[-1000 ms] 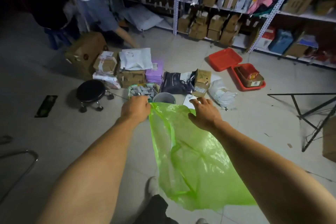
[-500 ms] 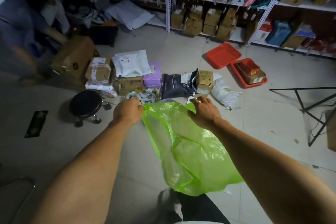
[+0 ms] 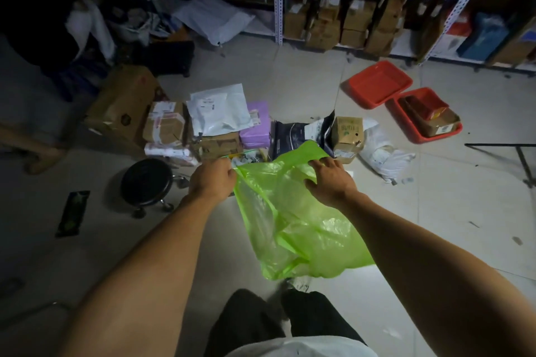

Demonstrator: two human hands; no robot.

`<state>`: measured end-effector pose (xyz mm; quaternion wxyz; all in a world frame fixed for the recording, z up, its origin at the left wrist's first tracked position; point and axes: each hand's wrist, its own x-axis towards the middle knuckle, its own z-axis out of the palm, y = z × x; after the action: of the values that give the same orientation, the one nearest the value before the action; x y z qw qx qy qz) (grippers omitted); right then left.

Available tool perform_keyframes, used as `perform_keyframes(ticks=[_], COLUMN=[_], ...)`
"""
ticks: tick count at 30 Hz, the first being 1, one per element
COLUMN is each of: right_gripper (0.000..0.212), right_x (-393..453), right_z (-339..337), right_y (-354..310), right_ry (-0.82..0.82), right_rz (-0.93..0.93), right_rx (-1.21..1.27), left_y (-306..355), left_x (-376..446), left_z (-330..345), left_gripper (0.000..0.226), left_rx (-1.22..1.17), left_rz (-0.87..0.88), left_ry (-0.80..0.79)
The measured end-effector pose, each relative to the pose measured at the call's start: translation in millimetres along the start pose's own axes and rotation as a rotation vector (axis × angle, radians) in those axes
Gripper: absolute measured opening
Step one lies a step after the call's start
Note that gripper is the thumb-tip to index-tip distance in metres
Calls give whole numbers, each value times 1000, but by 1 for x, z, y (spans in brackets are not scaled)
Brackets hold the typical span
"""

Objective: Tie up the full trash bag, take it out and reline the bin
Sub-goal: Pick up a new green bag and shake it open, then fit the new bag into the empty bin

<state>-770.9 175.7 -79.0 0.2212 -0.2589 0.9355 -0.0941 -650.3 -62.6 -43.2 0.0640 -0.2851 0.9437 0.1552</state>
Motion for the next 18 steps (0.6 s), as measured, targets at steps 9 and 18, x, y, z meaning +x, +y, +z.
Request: perform_keyframes(ticks=[9, 18], right_gripper=[60, 72], right_x=[44, 76], right_z=[19, 48], right_y=[-5, -26], right_ry=[-68, -89], right_rz=[101, 254], right_rx=[31, 136], left_y=[-1, -15], left_x=[70, 125], left_z=[13, 33], left_gripper=[16, 19], left_rx=[-5, -461], left_rz=[66, 170], left_ry=[-66, -228])
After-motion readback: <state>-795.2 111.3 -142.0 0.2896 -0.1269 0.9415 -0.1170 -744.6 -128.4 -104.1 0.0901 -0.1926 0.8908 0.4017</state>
